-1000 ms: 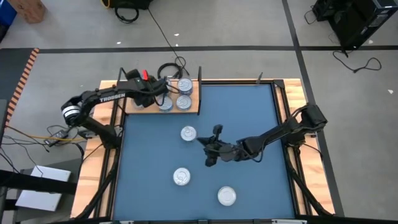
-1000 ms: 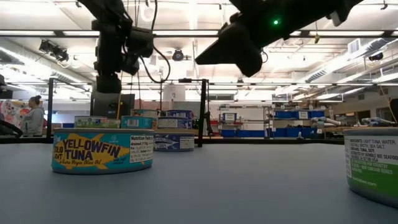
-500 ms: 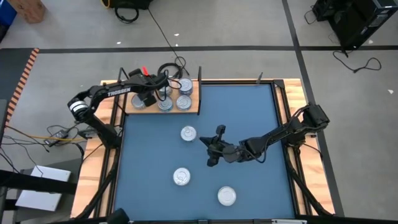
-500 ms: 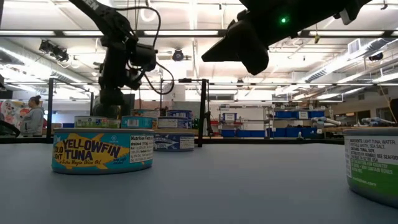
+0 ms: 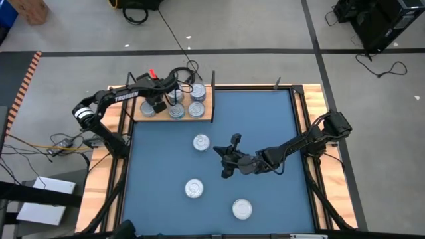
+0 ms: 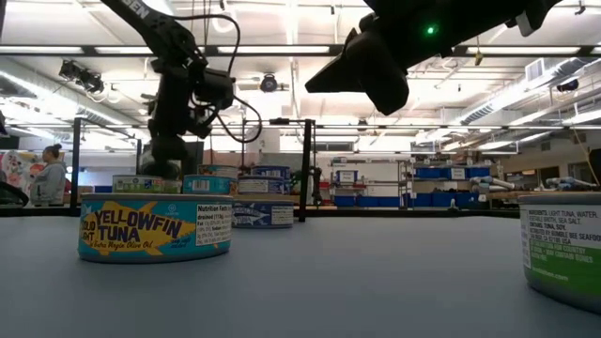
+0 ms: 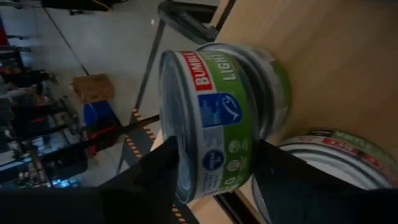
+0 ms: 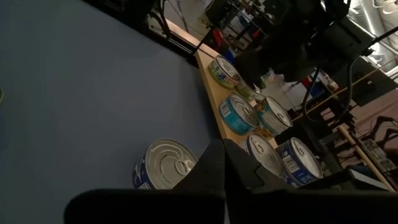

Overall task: Stack canned seafood by type on shelf
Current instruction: Stack the green tuna can on top of the other green tuna can on the shelf, then stack the yellow blue tuna can on top of the other yellow blue tuna can on the shelf

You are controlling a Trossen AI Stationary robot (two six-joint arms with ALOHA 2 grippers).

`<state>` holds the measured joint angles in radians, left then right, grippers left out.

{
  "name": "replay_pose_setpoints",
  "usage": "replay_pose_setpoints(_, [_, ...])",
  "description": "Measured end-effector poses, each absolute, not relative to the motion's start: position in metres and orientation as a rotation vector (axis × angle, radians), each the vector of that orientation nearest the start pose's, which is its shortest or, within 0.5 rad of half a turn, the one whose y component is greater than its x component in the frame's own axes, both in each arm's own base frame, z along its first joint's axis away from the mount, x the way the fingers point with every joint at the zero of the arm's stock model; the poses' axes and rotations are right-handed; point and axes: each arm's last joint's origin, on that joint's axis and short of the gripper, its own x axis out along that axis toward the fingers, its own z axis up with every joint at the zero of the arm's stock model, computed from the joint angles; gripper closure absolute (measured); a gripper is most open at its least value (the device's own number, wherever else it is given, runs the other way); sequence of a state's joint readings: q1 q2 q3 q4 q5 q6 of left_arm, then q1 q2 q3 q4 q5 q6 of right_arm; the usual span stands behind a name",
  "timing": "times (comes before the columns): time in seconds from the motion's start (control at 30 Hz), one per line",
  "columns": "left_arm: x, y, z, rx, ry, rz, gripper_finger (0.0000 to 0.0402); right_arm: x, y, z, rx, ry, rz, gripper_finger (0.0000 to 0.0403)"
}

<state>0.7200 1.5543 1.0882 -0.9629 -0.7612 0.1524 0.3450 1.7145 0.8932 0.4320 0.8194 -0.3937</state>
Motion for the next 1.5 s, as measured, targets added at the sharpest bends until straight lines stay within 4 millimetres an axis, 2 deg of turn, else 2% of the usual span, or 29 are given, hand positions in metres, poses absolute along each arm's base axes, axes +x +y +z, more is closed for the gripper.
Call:
replay_pose_setpoints(0.13, [0.193,0.196,0.223,0.120,1.631,1.065,0.0188,0.336,0.098,0.193,-0.600,0.419,-0.400,0.0402])
replay_pose_setpoints(0.57, [0.194,0.195,0.223,0.141,1.643,1.049,0.0183,0.336,0.099,0.193,-0.601,0.419,-0.399,0.0402])
replay_pose_setpoints(0.97, [0.208,0.177,0.224,0.186,1.614,1.009,0.0192,0.336,0.099,0.193,-0.604,0.425,-0.397,0.0400])
replay_pose_setpoints(1.13, [0.212,0.167,0.227,0.203,1.600,0.994,0.0232,0.336,0.099,0.192,-0.606,0.427,-0.397,0.0398])
replay_pose_setpoints(1.3, [0.214,0.152,0.240,0.235,1.533,0.978,0.0303,0.336,0.097,0.190,-0.590,0.442,-0.386,0.0400])
replay_pose_setpoints(1.43, [0.213,0.136,0.255,0.222,1.431,0.978,0.0375,0.339,0.095,0.188,-0.509,0.433,-0.257,0.0400])
replay_pose_setpoints(1.5, [0.214,0.126,0.263,0.216,1.374,0.943,0.0394,0.341,0.093,0.188,-0.458,0.425,-0.190,0.0400])
